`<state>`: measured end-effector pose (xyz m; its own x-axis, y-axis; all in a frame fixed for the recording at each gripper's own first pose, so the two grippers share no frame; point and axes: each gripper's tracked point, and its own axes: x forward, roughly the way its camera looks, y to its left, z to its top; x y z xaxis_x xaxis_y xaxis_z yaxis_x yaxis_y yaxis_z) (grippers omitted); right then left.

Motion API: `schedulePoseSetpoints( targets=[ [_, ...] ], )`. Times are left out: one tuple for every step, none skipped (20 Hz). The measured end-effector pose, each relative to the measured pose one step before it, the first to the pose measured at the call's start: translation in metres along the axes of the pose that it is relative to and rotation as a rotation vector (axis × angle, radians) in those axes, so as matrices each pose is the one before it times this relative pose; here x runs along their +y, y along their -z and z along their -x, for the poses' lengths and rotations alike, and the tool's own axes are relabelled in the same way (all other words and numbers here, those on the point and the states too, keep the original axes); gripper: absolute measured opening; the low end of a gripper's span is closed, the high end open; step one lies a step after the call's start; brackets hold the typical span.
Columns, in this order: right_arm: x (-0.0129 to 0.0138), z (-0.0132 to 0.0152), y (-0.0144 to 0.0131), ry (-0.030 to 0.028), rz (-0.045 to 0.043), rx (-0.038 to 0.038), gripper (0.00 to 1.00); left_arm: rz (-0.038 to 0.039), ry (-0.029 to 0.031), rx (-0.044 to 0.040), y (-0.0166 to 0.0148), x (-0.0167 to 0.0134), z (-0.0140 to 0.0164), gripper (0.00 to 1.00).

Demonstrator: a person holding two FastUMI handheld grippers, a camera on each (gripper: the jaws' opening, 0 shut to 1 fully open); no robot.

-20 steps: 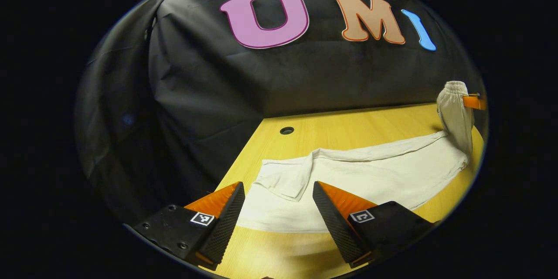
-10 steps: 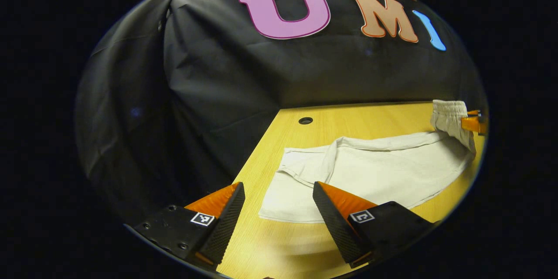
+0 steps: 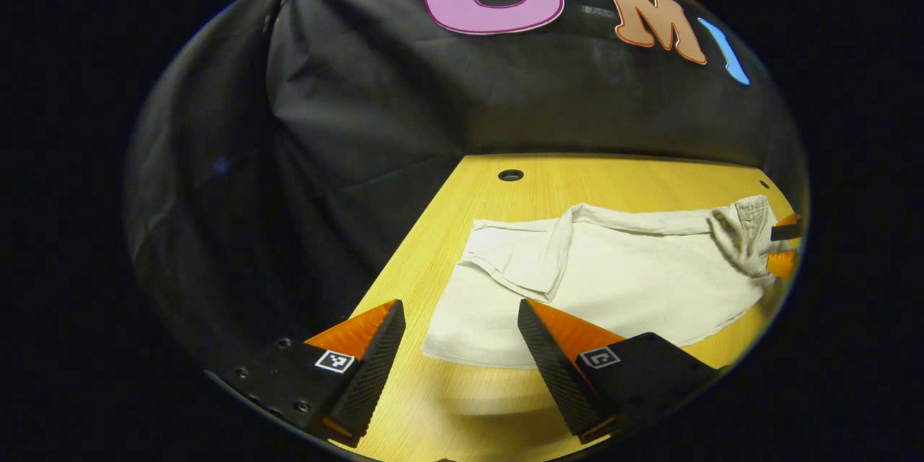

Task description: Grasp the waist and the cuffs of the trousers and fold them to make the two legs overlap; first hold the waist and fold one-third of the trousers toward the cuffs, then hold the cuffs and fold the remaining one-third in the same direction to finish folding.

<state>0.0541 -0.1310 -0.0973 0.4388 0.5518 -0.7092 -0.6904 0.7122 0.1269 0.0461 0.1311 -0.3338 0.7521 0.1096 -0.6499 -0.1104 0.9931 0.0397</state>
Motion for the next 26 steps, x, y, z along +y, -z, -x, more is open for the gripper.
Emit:
schedulePoseSetpoints(
  targets=[
    [-0.00077,0.00271,-0.00161,-0.00319,0.00429,-0.00423,0.99,0.00345,0.00227,0.0069,0.0043,0.00181,-0.00303,0.96],
    [0.00896,0.00127,0.00189,-0.00169,0.00335,-0.00167,0.99,0.00256,0.00265,0.00019,0.00127,-0.00038,-0.00227,0.97],
    [0.00029,0.00176,0.00019,-0.00055,0.00288,0.00161,0.98,0.00439,0.00524,-0.00402,0.00062,-0.00134,-0.00221,0.96],
    [0.0029,0.00106,0.00106,0.00038,0.00394,0.00325,0.98,0.00249,0.00811,0.00383,0.0033,0.0002,-0.00134,0.96],
    [0.00023,0.00112,-0.0006,0.00165,0.00523,0.00287,0.98,-0.00047,0.00707,0.01314,0.00506,0.00148,-0.00114,0.96],
    [-0.00007,0.00001,0.00048,0.0043,0.00575,0.00328,0.99,0.0025,0.0035,0.01692,0.00514,0.00227,-0.00034,0.96],
    [-0.00056,0.00099,-0.00075,0.00479,0.00182,0.00069,0.98,0.00478,0.00036,0.01344,0.00476,0.00171,-0.00168,0.96],
    [-0.0012,0.00138,-0.00023,0.00852,-0.00097,-0.0009,0.98,0.0087,-0.00058,0.00542,0.00189,0.00059,-0.00318,0.97],
    [-0.00329,0.0021,-0.00127,0.01108,-0.00181,-0.00198,0.98,0.01013,-0.00159,0.01475,0.00382,0.00011,-0.00334,0.96],
    [-0.00397,0.0043,-0.00069,0.00919,-0.00332,-0.00064,0.98,0.00749,-0.00306,0.01484,0.00461,0.00138,-0.00217,0.96],
    [-0.00458,0.00298,-0.00045,0.00858,-0.00494,-0.00091,0.98,0.00754,0.00055,0.01735,0.0049,0.00053,-0.00315,0.96],
    [-0.00237,0.00229,0.00024,0.00694,-0.00422,-0.00084,0.98,0.00809,0.00385,0.01791,0.00498,0.00042,-0.00048,0.96],
    [-0.00193,0.00177,0.00007,0.00511,-0.00317,0.00037,0.98,0.01119,0.00992,-0.02893,-0.00609,0.00034,0.00157,0.96],
    [-0.00162,0.00089,0.0001,0.00498,0.00022,0.00002,0.98,0.01152,0.0046,0.00381,-0.00025,0.00124,-0.00138,0.92],
    [-0.00139,0.00293,-0.00039,0.00303,-0.00053,-0.00213,0.98,0.01095,0.00858,0.00316,0.00282,-0.00007,0.00298,0.93],
    [-0.00112,0.00158,0.00089,0.0025,-0.00145,-0.00084,0.98,0.01545,0.00614,-0.01355,-0.00193,-0.00144,-0.00037,0.95],
    [-0.00127,0.00092,0.00002,0.0026,-0.00227,-0.00021,0.98,0.0114,0.01497,0.00388,0.00038,0.00102,0.00142,0.92],
    [-0.00008,0.00019,0.00052,0.0018,-0.00429,-0.00051,0.98,0.00463,0.00934,-0.00233,-0.00203,0.00204,0.00096,0.82],
    [-0.00061,0.00087,-0.00042,-0.00055,-0.00701,-0.00231,0.98,0.00431,0.00546,0.00428,-0.00153,0.00387,0.00198,0.75],
    [-0.00074,0.00199,-0.00069,0.00165,-0.00607,-0.00369,0.98,0.00033,0.00541,0.01019,0.00063,0.00093,0.00238,0.63],
    [-0.00124,0.00112,-0.00144,0.00127,-0.00504,-0.00351,0.99,0.00615,0.029,-0.00231,-0.00306,-0.00345,0.00438,0.6],
    [-0.00081,0.00204,-0.00026,0.00148,-0.00482,-0.00479,0.98,0.01106,0.01161,-0.00606,-0.00385,0.0002,0.00458,0.37],
    [-0.00168,0.00174,-0.00097,0.00469,-0.00261,-0.00337,0.99,0.00588,-0.01221,-0.00242,-0.00083,-0.00003,-0.00074,0.23],
    [-0.00231,0.00226,0.00014,0.00441,-0.00343,-0.0034,0.98,-0.00263,-0.00897,-0.00138,-0.00069,-0.00096,-0.00301,0.09],
    [-0.00272,0.00299,-0.0008,0.00474,-0.004,-0.00415,0.98,-0.00351,-0.00743,0.00015,-0.00111,-0.00254,-0.00179,0.02],
    [-0.00263,0.00418,0.00074,0.00548,-0.00216,-0.00557,0.98,0.00362,-0.01447,0.01677,0.00056,0.00028,0.00102,0.0]
  ],
)
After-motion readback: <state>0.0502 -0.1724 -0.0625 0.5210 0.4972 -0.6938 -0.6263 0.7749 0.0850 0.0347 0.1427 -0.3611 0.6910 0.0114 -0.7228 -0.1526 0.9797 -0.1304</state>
